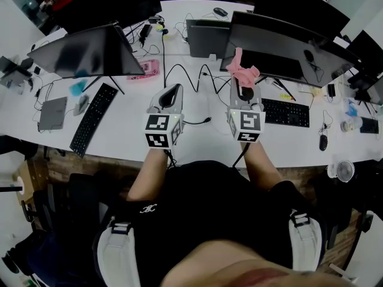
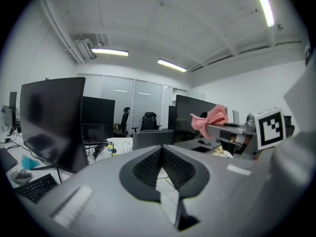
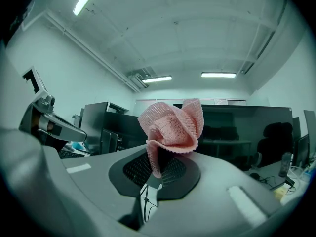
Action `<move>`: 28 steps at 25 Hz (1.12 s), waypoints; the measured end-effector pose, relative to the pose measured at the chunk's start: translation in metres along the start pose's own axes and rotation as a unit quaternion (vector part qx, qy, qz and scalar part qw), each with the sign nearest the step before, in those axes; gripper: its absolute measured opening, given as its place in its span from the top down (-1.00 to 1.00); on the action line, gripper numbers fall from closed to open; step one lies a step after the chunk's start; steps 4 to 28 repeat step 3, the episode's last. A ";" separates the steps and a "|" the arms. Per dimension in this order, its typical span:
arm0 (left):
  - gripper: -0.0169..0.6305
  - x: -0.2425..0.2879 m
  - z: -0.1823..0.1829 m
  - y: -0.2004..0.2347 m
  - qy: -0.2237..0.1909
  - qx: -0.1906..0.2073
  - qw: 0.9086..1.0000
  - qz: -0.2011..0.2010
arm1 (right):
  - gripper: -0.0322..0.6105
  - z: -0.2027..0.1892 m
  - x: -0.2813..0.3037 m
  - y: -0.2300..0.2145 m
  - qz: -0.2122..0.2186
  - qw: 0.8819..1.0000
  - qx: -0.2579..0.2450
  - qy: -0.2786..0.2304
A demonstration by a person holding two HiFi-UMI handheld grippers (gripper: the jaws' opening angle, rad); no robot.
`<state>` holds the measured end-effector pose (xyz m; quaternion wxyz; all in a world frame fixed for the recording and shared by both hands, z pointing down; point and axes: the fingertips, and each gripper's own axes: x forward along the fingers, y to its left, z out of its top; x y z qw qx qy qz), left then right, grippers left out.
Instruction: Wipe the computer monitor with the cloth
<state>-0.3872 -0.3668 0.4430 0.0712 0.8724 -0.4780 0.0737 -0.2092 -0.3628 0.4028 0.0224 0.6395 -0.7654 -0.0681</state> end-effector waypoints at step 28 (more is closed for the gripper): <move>0.78 0.001 0.004 0.001 -0.004 0.001 1.000 0.002 | 0.87 0.001 0.001 0.000 0.003 1.000 0.001 -0.004</move>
